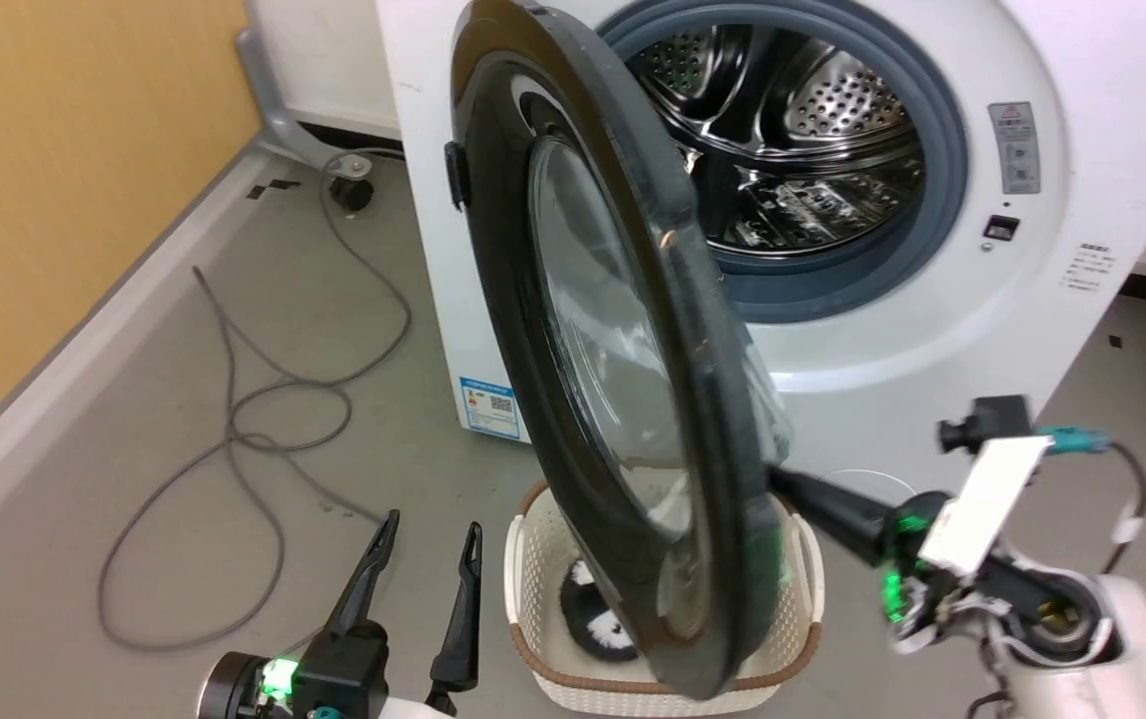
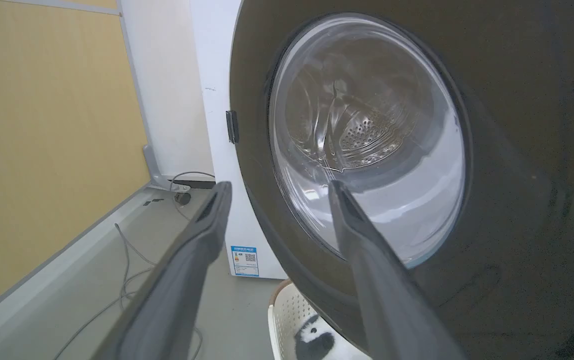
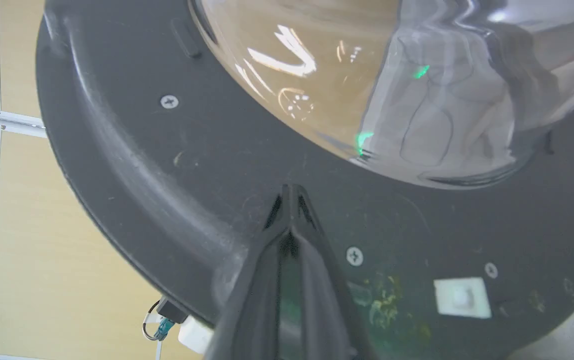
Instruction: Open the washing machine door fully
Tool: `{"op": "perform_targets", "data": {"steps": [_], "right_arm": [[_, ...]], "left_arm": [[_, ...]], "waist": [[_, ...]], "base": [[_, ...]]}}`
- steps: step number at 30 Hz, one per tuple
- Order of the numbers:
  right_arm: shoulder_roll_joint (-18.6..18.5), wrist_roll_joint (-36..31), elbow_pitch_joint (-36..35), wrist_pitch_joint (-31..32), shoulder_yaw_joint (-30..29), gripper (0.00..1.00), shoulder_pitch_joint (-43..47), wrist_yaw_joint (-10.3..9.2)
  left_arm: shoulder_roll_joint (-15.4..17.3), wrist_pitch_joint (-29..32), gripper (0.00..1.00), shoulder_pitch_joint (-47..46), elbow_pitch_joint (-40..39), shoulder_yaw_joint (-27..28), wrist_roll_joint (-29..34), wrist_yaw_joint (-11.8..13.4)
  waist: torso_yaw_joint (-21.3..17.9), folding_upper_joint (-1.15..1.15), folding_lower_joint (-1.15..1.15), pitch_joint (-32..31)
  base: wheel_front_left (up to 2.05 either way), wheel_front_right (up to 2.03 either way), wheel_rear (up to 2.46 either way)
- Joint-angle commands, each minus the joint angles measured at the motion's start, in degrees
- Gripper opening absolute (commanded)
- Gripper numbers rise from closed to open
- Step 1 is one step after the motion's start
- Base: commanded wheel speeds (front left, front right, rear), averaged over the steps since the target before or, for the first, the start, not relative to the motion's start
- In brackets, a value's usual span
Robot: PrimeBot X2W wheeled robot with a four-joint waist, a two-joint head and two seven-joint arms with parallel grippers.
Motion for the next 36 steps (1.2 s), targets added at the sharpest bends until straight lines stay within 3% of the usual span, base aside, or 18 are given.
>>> {"op": "perform_targets", "data": {"steps": [1,11,22,29,36], "right_arm": [[0.40,0.91,0.05,-0.66,1.76,0.00,0.96,0.06],[0.41,4.35,-1.94,-5.67,11.64,0.00,3.16,0.06],[-1.56,1.54,-5.34,-10.54,11.24,0.00,3.39,0.06],[-8.32,-10.99,-12.18,-20.54,11.10,0.00,3.59,0.06],[-18.98,-30.55,-17.43,-39.84,14.82,0.00,5.40,0.06]], "left_arm": [[0.32,-0.30,1.00,0.38,-0.17,-0.15,0.45,-0.30],[0.09,-0.30,1.00,0.24,0.26,-1.30,0.31,-0.34],[0.11,-0.30,1.00,0.70,0.11,0.02,-0.01,0.23],[0.27,-0.30,1.00,0.58,-0.39,1.77,-0.61,0.12],[1.07,-0.30,1.00,0.76,-1.02,4.06,-0.73,-0.21]], "waist": [[0.55,0.00,0.01,0.14],[3.34,0.00,0.01,0.07],[1.59,0.00,0.01,-0.34],[-1.20,0.00,0.01,-0.53],[-4.44,0.00,0.01,-0.67]], "base": [[0.00,0.00,0.00],[0.00,0.00,0.00],[0.00,0.00,0.00],[0.00,0.00,0.00],[0.00,0.00,0.00]]}}
